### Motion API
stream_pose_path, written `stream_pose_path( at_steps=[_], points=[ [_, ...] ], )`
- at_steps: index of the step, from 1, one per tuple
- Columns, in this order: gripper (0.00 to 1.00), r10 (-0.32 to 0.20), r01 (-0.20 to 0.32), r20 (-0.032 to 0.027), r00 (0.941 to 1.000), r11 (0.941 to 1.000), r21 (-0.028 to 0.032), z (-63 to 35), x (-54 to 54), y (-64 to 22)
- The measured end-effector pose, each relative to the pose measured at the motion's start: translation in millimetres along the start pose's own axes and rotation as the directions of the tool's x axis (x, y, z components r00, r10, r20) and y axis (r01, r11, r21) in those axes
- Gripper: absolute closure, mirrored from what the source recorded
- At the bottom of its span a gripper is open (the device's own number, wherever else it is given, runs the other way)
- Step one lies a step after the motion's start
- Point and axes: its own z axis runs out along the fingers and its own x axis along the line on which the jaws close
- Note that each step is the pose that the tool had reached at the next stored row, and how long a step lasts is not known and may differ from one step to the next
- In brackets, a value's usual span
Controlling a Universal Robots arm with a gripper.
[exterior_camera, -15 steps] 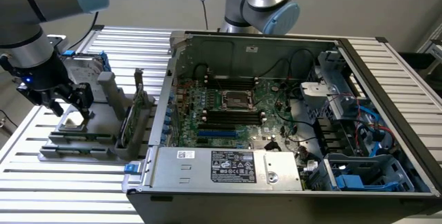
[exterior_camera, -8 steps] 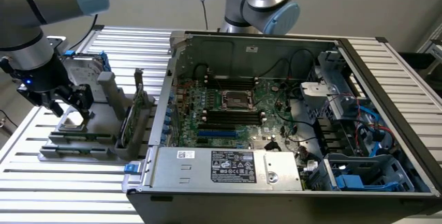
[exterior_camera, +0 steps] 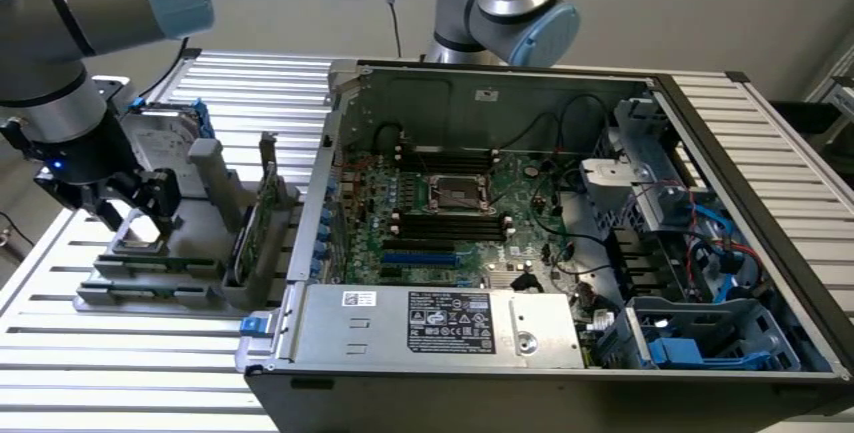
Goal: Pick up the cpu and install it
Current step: 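Pick up the cpu and move it towards the insertion slot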
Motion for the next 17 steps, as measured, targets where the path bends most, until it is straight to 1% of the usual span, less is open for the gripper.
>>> stream_pose_path(
  at_steps=[4,7,11,17],
  points=[
    [0.33,0.000,0.000,-0.0002,1.0000,1.0000,-0.0006,3.7,-0.1,-0.4],
    [0.33,0.000,0.000,-0.0002,1.0000,1.0000,-0.0026,6.3,-0.2,-0.5],
    [0.33,0.000,0.000,-0.0003,1.0000,1.0000,-0.0070,8.5,-0.4,-0.6],
    [0.33,0.000,0.000,-0.0004,1.0000,0.9999,-0.0155,10.4,-0.6,-0.6]
  ],
)
